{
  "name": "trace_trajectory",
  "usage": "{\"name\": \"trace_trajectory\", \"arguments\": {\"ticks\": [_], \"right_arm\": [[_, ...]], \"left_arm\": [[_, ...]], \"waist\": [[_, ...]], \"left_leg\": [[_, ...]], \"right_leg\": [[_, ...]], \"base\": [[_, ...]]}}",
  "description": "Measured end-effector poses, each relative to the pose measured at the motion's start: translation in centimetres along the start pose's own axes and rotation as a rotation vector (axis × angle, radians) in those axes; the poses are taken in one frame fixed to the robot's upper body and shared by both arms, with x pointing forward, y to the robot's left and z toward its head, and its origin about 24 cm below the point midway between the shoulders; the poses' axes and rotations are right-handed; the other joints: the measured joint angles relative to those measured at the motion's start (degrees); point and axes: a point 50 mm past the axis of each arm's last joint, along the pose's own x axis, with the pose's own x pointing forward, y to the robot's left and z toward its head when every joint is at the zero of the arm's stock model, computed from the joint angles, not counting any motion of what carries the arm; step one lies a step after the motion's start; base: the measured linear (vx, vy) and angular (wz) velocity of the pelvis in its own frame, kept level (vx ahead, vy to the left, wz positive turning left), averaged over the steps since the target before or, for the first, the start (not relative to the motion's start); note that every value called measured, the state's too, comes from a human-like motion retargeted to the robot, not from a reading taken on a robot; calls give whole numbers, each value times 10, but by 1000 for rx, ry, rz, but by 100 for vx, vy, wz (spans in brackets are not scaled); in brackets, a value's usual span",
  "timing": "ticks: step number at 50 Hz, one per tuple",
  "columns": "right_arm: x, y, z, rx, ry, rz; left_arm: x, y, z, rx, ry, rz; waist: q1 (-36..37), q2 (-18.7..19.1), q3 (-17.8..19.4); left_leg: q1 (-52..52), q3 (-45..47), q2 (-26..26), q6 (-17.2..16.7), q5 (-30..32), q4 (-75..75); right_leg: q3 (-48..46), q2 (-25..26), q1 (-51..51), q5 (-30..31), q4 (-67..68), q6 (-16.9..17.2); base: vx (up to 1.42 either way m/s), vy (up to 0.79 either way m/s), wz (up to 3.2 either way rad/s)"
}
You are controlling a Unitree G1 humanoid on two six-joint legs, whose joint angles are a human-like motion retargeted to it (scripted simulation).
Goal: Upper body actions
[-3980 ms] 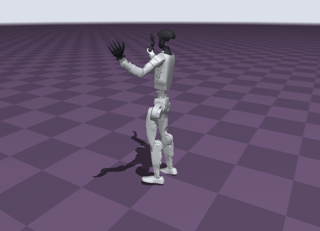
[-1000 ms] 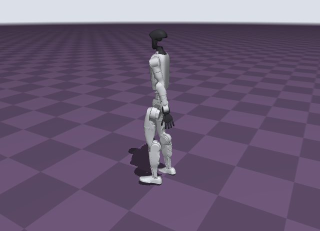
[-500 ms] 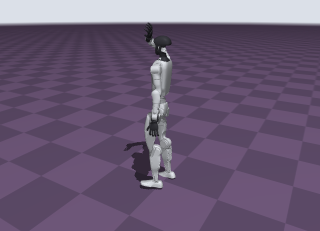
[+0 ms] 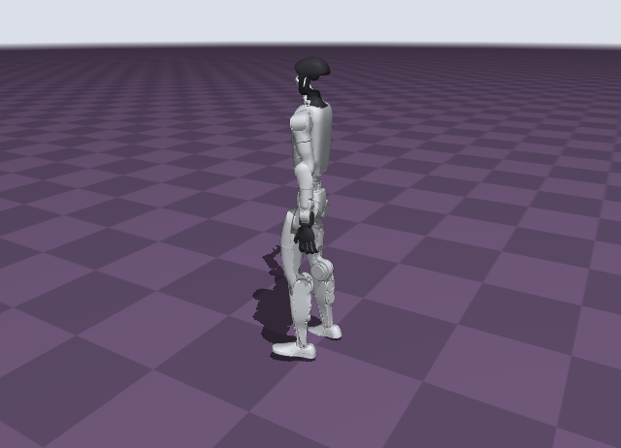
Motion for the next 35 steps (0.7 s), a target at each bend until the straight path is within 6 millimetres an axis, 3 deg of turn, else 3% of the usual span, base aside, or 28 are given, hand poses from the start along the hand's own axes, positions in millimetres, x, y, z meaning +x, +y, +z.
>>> {"name": "trace_trajectory", "arguments": {"ticks": [2,4,7,10,13,15,17,18,20,23,26,29,31,33,35], "right_arm": [[5,-13,-64,-29,304,128],[1,-22,-93,48,465,125],[-13,-22,-107,365,590,-33],[-23,-19,-95,566,520,-214],[-32,-2,-60,594,383,-158],[-40,7,-28,658,260,-92],[-52,6,17,730,61,-58],[-60,-1,46,764,-97,-57],[-74,-14,84,791,-334,-70],[-106,-43,149,773,-842,-86],[-143,-69,194,710,-1248,-124],[-179,-100,223,652,-1551,-240],[-205,-130,234,673,-1721,-414],[-228,-155,231,805,-1840,-566],[-244,-163,225,989,-1926,-584]], "left_arm": [[0,0,1,-20,-6,4],[0,-4,-2,-34,7,-4],[-1,-9,-6,-57,39,-20],[-1,-7,-5,-23,40,-50],[0,-1,-2,43,27,-42],[0,2,0,72,17,-33],[0,2,3,94,8,-41],[0,1,6,105,4,-50],[0,0,8,117,2,-65],[1,3,10,167,3,-59],[1,9,8,207,14,-40],[0,16,7,209,24,-27],[0,24,9,203,23,-7],[0,30,11,199,15,12],[0,31,12,200,4,17]], "waist": [[-4,-1,2],[-15,4,1],[-37,23,1],[-35,35,6],[-22,38,8],[-18,40,6],[-14,42,7],[-13,44,9],[-10,44,13],[-4,41,9],[-6,36,-1],[0,26,-4],[3,16,0],[5,7,3],[2,3,4]], "left_leg": [[-5,-8,0,0,0,0],[-8,-19,1,-1,0,0],[-9,-27,1,2,0,-2],[-9,-12,3,3,0,-1],[-5,3,2,4,0,-1],[-2,8,1,4,0,-2],[2,13,0,4,0,-3],[6,15,0,5,0,-4],[9,22,0,4,1,-5],[9,29,-1,2,2,-4],[10,25,-4,0,2,-6],[11,26,-7,-1,2,-7],[15,25,-8,-1,2,-7],[17,23,-8,-1,3,-7],[18,18,-9,-2,4,-7]], "right_leg": [[-9,0,0,-1,-2,1],[-19,0,1,-2,-3,3],[-27,6,1,-3,-5,3],[-11,9,-2,-1,-4,1],[5,9,-4,2,-4,-2],[9,8,-4,2,-3,-3],[10,8,-2,2,-3,-4],[11,7,0,2,-2,-4],[15,7,2,3,-2,-4],[21,4,3,2,-2,-4],[15,-1,2,0,-1,-4],[17,-2,2,-2,0,-5],[16,-3,6,-3,1,-5],[14,-3,10,-5,1,-5],[10,-3,14,-6,0,-4]], "base": [[-2,-6,29],[-1,-1,43],[-3,9,18],[-6,13,-50],[-4,5,-53],[-1,0,-11],[0,0,0],[0,0,0],[-1,0,-12],[-1,0,-8],[2,1,16],[0,0,0],[0,-3,6],[0,-6,17],[1,-4,24]]}}
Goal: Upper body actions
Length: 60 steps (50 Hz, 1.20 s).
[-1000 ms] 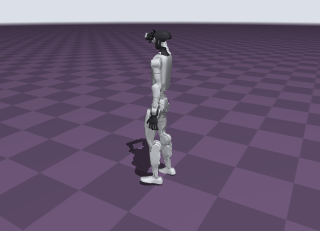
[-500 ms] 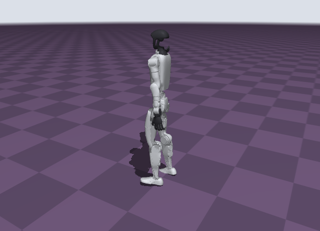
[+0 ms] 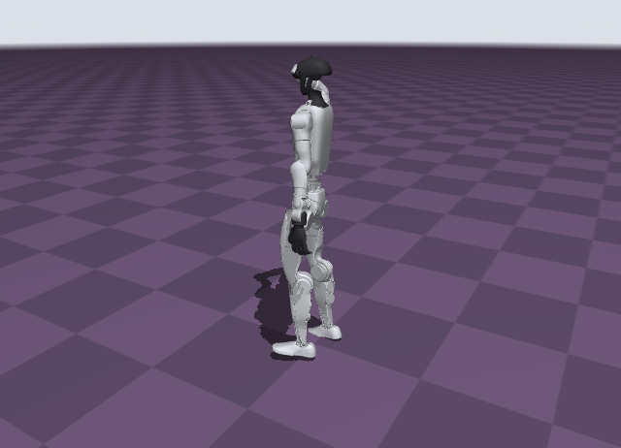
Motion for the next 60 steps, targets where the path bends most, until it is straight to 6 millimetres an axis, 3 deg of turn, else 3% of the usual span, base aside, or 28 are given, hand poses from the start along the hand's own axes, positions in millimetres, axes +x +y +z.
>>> {"name": "trace_trajectory", "arguments": {"ticks": [3,7,8,10,13,16,19,22,24,25,27,30,33,36,40,43,46,48,51,53,56,58,60], "right_arm": [[-9,10,-3,83,20,3],[-53,23,-54,-163,226,183],[-70,22,-69,-253,294,243],[-122,6,-98,-460,520,369],[-201,-44,-106,-658,961,522],[-273,-102,-90,-767,1502,652],[-329,-160,-50,-831,2070,669],[-362,-200,3,-773,2597,468],[-367,-210,21,-738,2728,275],[-368,-213,29,-735,2759,153],[-361,-218,30,-836,2633,20],[-343,-216,15,-993,2327,-2],[-326,-182,-9,-868,2156,37],[-293,-131,-44,-634,1940,183],[-228,-74,-79,-453,1485,369],[-168,-35,-88,-355,1094,436],[-111,-11,-81,-306,745,457],[-68,-4,-71,-341,500,407],[-20,-13,-43,-365,222,121],[-15,-14,-28,-261,181,1],[-37,1,-30,-107,308,155],[-62,4,-41,-156,428,269],[-102,-7,-55,-317,587,386]], "left_arm": [[0,-11,2,0,-9,-29],[0,-37,10,-39,-22,-91],[-1,-42,12,-50,-24,-102],[-1,-47,14,-71,-24,-108],[-1,-39,9,-77,-15,-89],[0,-32,6,-80,-13,-77],[0,-30,2,-102,-4,-71],[0,-30,0,-119,5,-79],[0,-31,0,-112,4,-81],[0,-31,0,-106,2,-82],[0,-30,0,-89,1,-88],[0,-28,-3,-70,17,-93],[0,-25,-2,-65,13,-94],[0,-20,1,-49,1,-79],[0,-16,5,-60,-9,-64],[0,-14,8,-81,-15,-63],[0,-11,12,-86,-25,-54],[0,-7,15,-81,-36,-45],[0,-6,23,-71,-61,-43],[0,-8,27,-69,-75,-49],[0,-18,29,-74,-84,-66],[0,-24,30,-81,-84,-79],[0,-26,29,-87,-73,-86]], "waist": [[-7,11,-4],[-13,40,-8],[-15,45,-9],[-22,48,-9],[-27,31,-13],[-24,18,-14],[-26,14,-16],[-27,15,-13],[-24,17,-11],[-24,18,-10],[-24,18,-10],[-19,18,-12],[-15,20,-11],[-13,18,-10],[-9,14,-10],[-5,9,-6],[-1,3,0],[4,-2,7],[14,-5,20],[19,-4,23],[13,5,20],[4,11,18],[-4,16,19]], "left_leg": [[-2,-6,0,1,1,-1],[-9,-16,1,2,0,0],[-11,-18,2,2,0,0],[-15,-23,2,1,-1,2],[-20,-29,2,-1,0,3],[-25,-30,3,0,0,4],[-28,-34,4,0,-1,4],[-30,-33,6,0,-2,5],[-30,-31,7,0,-2,5],[-30,-30,8,1,-3,5],[-30,-29,8,0,-4,4],[-29,-24,9,0,-6,3],[-27,-14,11,1,-6,2],[-21,-5,10,2,-5,-1],[-16,-1,8,3,-4,-4],[-10,3,7,4,-3,-6],[-4,5,6,4,-2,-8],[2,6,6,4,-1,-9],[8,8,7,5,0,-10],[9,10,8,6,1,-9],[5,5,8,6,2,-8],[3,-2,7,7,3,-8],[2,-6,7,7,3,-7]], "right_leg": [[-6,1,1,-1,-1,1],[-13,3,-3,-2,-2,3],[-15,3,-4,-2,-2,3],[-17,3,-6,-2,-1,4],[-20,0,-9,-2,-1,5],[-20,0,-12,-1,-2,5],[-22,1,-15,0,-4,5],[-17,3,-19,2,-4,5],[-13,5,-21,2,-4,4],[-11,6,-23,3,-4,4],[-9,5,-26,4,-3,4],[-1,6,-30,5,-3,3],[7,7,-32,6,-1,3],[9,7,-30,6,0,3],[8,7,-27,5,0,3],[10,7,-23,4,1,3],[10,7,-18,4,1,2],[10,7,-14,3,1,2],[12,9,-7,3,1,2],[13,10,-4,3,1,2],[6,11,-2,2,-1,3],[-1,10,-1,2,-1,4],[-6,10,1,2,-2,4]], "base": [[2,-1,23],[2,1,22],[0,0,20],[0,-1,21],[1,0,6],[0,0,0],[0,0,0],[-1,0,-18],[-3,0,-24],[-3,1,-20],[-2,2,-19],[0,3,-28],[0,1,-27],[0,0,0],[0,0,0],[0,0,0],[0,0,0],[0,0,0],[0,0,0],[0,0,0],[3,3,17],[4,4,31],[1,1,13]]}}
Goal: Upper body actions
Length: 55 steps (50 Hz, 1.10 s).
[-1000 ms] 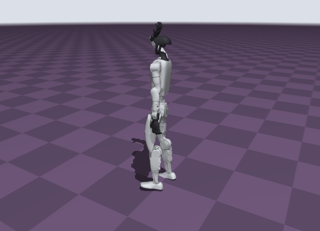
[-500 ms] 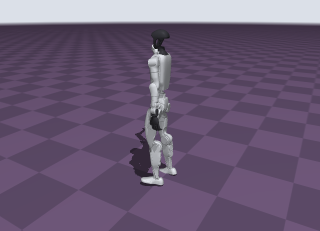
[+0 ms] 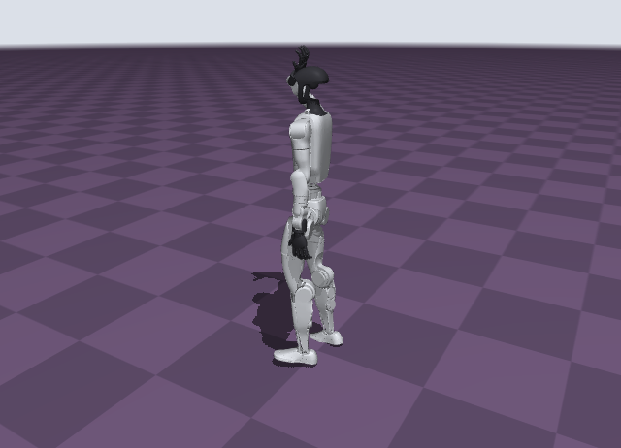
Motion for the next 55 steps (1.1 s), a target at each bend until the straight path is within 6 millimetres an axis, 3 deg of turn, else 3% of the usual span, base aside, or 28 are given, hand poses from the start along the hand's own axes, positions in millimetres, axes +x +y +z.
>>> {"name": "trace_trajectory", "arguments": {"ticks": [3,5,7,9,11,13,15,16,18,19,22,25,27,30,33,34,36,38,39,42,44,45,47,48,50,52,53,55], "right_arm": [[-61,-10,-41,-165,252,176],[-117,-26,-61,-217,489,337],[-166,-40,-65,-219,695,490],[-232,-59,-57,-185,978,721],[-296,-85,-34,-120,1259,993],[-365,-130,10,-9,1596,1369],[-403,-176,47,41,1851,1621],[-421,-212,73,45,1988,1795],[-435,-283,119,-2,2192,2097],[-435,-315,138,56,-2213,-2189],[-412,-399,183,217,-1867,-2026],[-366,-465,224,345,-1693,-1704],[-342,-486,241,400,-1776,-1397],[-328,-493,246,562,-2033,-864],[-354,-474,221,737,-2357,-500],[-369,-463,200,779,-2483,-427],[-395,-437,139,821,-2723,-371],[-406,-403,54,801,-2949,-495],[-404,-386,16,-769,2934,560],[-378,-322,-89,-650,2588,655],[-337,-250,-155,-543,2274,669],[-306,-207,-183,-475,2091,664],[-253,-136,-204,-365,1803,685],[-218,-98,-207,-309,1621,700],[-152,-38,-193,-222,1276,710],[-97,2,-162,-155,958,679],[-68,19,-138,-116,770,635],[-28,35,-97,-58,502,545]], "left_arm": [[-1,9,-6,11,32,22],[-2,15,-11,16,50,35],[-2,17,-16,10,62,38],[-2,15,-20,-8,74,34],[-2,14,-24,-25,83,31],[-2,10,-28,-39,91,22],[-2,7,-30,-41,97,15],[-2,6,-31,-40,101,11],[-2,2,-32,-38,107,1],[-2,0,-33,-41,109,-3],[-2,-3,-32,-59,105,-16],[-1,-7,-24,-90,94,-23],[-2,9,-23,-127,118,30],[-16,79,-39,-218,184,201],[-46,155,-60,-332,233,416],[-64,185,-69,-380,236,508],[-111,245,-87,-481,226,711],[-171,296,-100,-601,187,927],[-197,314,-102,-655,153,1017],[-269,354,-97,-824,-21,1250],[-324,377,-74,-952,-280,1428],[-359,386,-57,-1012,-463,1530],[-416,391,-22,-1008,-775,1699],[-452,387,0,-960,-960,1800],[-519,364,44,-800,-1260,1972],[-575,325,81,-527,-1466,2124],[-605,295,99,-314,-1548,2223],[-638,245,122,35,-1596,2394]], "waist": [[3,-10,2],[9,-16,3],[14,-18,4],[15,-15,6],[16,-13,9],[8,-10,12],[-6,-8,14],[-15,-8,15],[-28,-7,17],[-29,-6,18],[-20,3,25],[2,22,38],[7,27,44],[7,27,49],[13,25,43],[15,24,38],[19,26,24],[25,31,7],[26,33,0],[26,39,-11],[22,42,-15],[20,42,-17],[16,43,-25],[14,43,-31],[16,42,-40],[20,38,-46],[21,35,-49],[21,32,-52]], "left_leg": [[1,0,-1,0,0,0],[2,1,-2,1,-1,1],[3,4,-1,1,-1,0],[6,7,0,1,-2,0],[9,11,1,0,-2,0],[13,8,2,-1,-3,0],[15,-3,1,-3,-5,1],[15,-9,1,-6,-6,3],[11,-16,4,-13,-6,8],[9,-15,6,-17,-6,12],[7,-2,9,-15,-4,13],[14,11,6,-3,-2,4],[13,10,5,-2,1,4],[8,1,1,-2,4,6],[-1,-2,0,-2,5,5],[-4,-1,1,-2,5,5],[-12,1,3,-2,5,4],[-22,6,6,-2,3,4],[-25,7,6,-2,2,5],[-31,7,4,-2,1,6],[-34,5,0,-1,0,8],[-35,4,-2,-1,-1,8],[-37,2,-7,-1,-2,8],[-37,0,-9,-1,-2,8],[-38,-3,-12,-1,-2,8],[-38,-5,-13,-1,-1,7],[-37,-5,-13,-1,-1,7],[-35,-6,-11,-1,0,7]], "right_leg": [[-1,-1,1,1,-1,-1],[0,-1,1,1,-1,-1],[1,0,1,2,-1,-2],[4,1,2,3,-1,-3],[6,3,4,4,-1,-4],[3,3,6,4,-1,-4],[-7,0,8,3,-1,-4],[-13,-3,9,2,-1,-3],[-19,-8,10,2,0,-2],[-17,-10,10,2,0,-2],[-1,-6,7,4,0,-4],[14,4,7,6,-1,-6],[11,2,10,6,-2,-6],[1,-1,14,4,-4,-6],[-2,-3,8,4,-5,-6],[-1,-3,4,4,-6,-6],[2,-2,-6,5,-5,-5],[8,-1,-19,6,-4,-4],[9,-1,-23,6,-3,-4],[8,-3,-29,5,-1,-2],[5,-7,-30,4,1,-1],[3,-9,-30,4,1,-1],[-1,-12,-31,3,1,0],[-3,-15,-31,3,1,0],[-7,-17,-31,2,1,0],[-9,-17,-30,2,0,1],[-11,-17,-28,2,0,1],[-12,-15,-25,1,0,1]], "base": [[2,1,0],[3,2,-6],[6,6,-16],[4,7,-22],[4,7,-21],[1,5,7],[0,2,43],[-1,1,50],[-1,1,19],[0,0,0],[-6,1,-47],[-7,1,-38],[-1,-2,11],[-4,-4,32],[-1,-2,8],[0,0,0],[3,3,-9],[7,13,-21],[6,15,-11],[0,13,7],[-6,12,17],[-7,11,17],[-3,8,18],[1,5,20],[1,2,10],[0,0,0],[0,0,0],[0,0,0]]}}
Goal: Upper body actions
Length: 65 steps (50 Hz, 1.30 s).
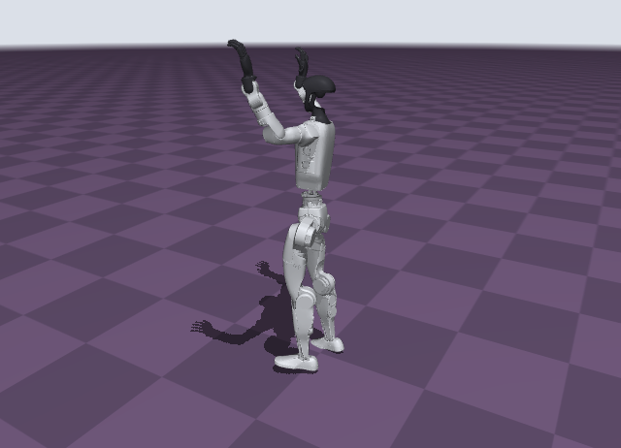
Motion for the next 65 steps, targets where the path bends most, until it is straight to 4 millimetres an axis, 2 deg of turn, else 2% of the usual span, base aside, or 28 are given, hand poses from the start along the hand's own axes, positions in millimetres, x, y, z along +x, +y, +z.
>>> {"name": "trace_trajectory", "arguments": {"ticks": [2,5,7,8,10,12,14,16,18,20,22,24,27,29,30,32,35,37,39,42,46,50,52,54,57,61,63,65], "right_arm": [[11,-9,76,23,-359,-155],[12,-31,163,7,-823,-428],[11,-40,184,-36,-983,-602],[11,-42,183,-57,-1017,-663],[22,-37,160,-163,-975,-613],[38,-30,117,-263,-800,-465],[44,-20,52,-329,-510,-295],[35,-14,-4,-359,-261,-191],[10,-14,-69,-387,29,-99],[-29,-21,-133,-412,359,1],[-82,-35,-190,-417,752,152],[-145,-53,-230,-370,1154,378],[-248,-82,-249,-240,1680,679],[-313,-96,-244,-200,1894,704],[-337,-101,-240,-194,1958,667],[-376,-104,-230,-164,2047,536],[-402,-103,-219,-89,2125,334],[-398,-100,-220,-56,2115,244],[-373,-87,-228,-30,2011,242],[-309,-60,-238,-89,1735,404],[-185,-15,-220,-310,1198,549],[-59,15,-139,-359,553,307],[-21,19,-88,-320,274,162],[9,17,-22,-250,-43,4],[23,2,73,-124,-467,-190],[11,-11,170,59,-877,-379],[-2,-15,203,138,-1045,-430],[-10,-12,213,148,-1114,-431]], "left_arm": [[19,13,73,206,-350,52],[20,27,143,504,-716,290],[20,30,162,542,-844,458],[21,31,163,543,-874,492],[33,32,142,546,-786,428],[46,34,102,517,-555,326],[39,27,32,464,-236,214],[13,23,-31,433,17,167],[-26,27,-93,398,288,132],[-74,32,-148,345,584,87],[-138,28,-192,203,939,17],[-212,12,-217,-98,1319,-82],[-323,-12,-215,-763,1744,-82],[-385,-11,-203,-1101,1862,241],[-406,-6,-199,-1158,1878,427],[-436,9,-195,-1076,1851,790],[-457,30,-192,-848,1809,1095],[-451,33,-195,-784,1795,1098],[-419,27,-205,-801,1717,982],[-350,16,-219,-831,1529,753],[-222,8,-212,-724,1176,416],[-102,-9,-154,-540,742,106],[-62,-20,-114,-444,534,10],[-22,-25,-59,-298,270,-38],[15,-18,25,-15,-156,6],[25,-1,100,343,-592,228],[19,-1,128,445,-784,320],[18,-11,156,491,-952,289]], "waist": [[-5,-2,-1],[-13,1,-10],[-10,1,-12],[-9,-1,-10],[-8,-6,-2],[-2,-9,2],[3,-6,-5],[2,-1,-11],[1,0,-13],[2,-1,-13],[5,-1,-11],[4,1,-10],[1,5,-9],[1,10,-9],[2,9,-9],[1,8,-11],[5,6,-14],[9,4,-14],[12,1,-13],[12,0,-14],[2,2,-25],[2,1,-33],[4,0,-35],[4,-2,-38],[0,-6,-45],[-2,7,-58],[-2,16,-64],[-3,11,-70]], "left_leg": [[5,0,2,0,0,0],[8,0,6,0,1,0],[8,2,8,0,0,1],[7,3,9,-1,0,1],[5,4,10,-1,0,1],[-2,6,10,-1,-1,1],[-12,8,11,-1,-2,1],[-19,8,11,-1,-2,1],[-23,9,12,-2,-2,1],[-27,10,13,-2,-2,2],[-29,11,13,-2,-2,1],[-30,10,13,-2,-2,1],[-30,7,11,-2,-2,1],[-25,8,10,-2,-3,0],[-22,9,10,-2,-4,-1],[-14,14,10,-1,-5,-3],[-3,21,10,-2,-7,-5],[2,23,9,-2,-8,-5],[7,23,8,-2,-8,-5],[10,20,8,-2,-8,-5],[5,13,8,-3,-7,-3],[3,9,7,-4,-6,-2],[4,8,7,-4,-6,-2],[5,6,8,-4,-5,-2],[4,5,9,-4,-5,-2],[1,6,11,-4,-4,-4],[1,8,12,-5,-5,-3],[1,11,13,-5,-6,-3]], "right_leg": [[0,3,5,0,-1,0],[2,7,8,0,-1,-1],[3,9,7,0,-1,-2],[3,10,6,0,-1,-2],[4,10,2,1,0,-3],[5,10,-7,2,1,-3],[8,9,-19,3,1,-3],[10,8,-27,4,1,-3],[13,7,-32,5,2,-3],[15,6,-37,5,3,-2],[17,6,-40,5,4,-1],[17,5,-41,4,4,-1],[15,5,-40,3,4,-1],[17,5,-38,2,4,-1],[20,6,-37,3,5,-2],[26,8,-34,3,5,-3],[35,9,-30,4,5,-4],[37,9,-26,3,5,-5],[36,10,-21,2,5,-5],[31,11,-15,0,5,-4],[22,11,-11,-2,3,-3],[17,9,-9,-4,2,-2],[17,9,-7,-4,2,-1],[15,10,-5,-4,2,-1],[13,11,-6,-5,1,-1],[14,13,-10,-5,0,-1],[17,14,-11,-5,1,-1],[19,15,-13,-4,1,-2]], "base": [[0,0,0],[8,-5,-10],[6,-6,-16],[0,0,0],[-7,-3,-13],[-8,1,-11],[-8,1,-6],[-3,0,-1],[0,0,0],[0,0,0],[0,0,0],[0,0,0],[3,1,2],[10,3,-9],[14,3,-25],[14,4,-33],[10,4,-28],[0,0,0],[0,0,0],[0,1,6],[0,4,22],[0,0,0],[0,0,0],[0,0,0],[0,0,0],[0,0,0],[2,2,-9],[1,4,-20]]}}
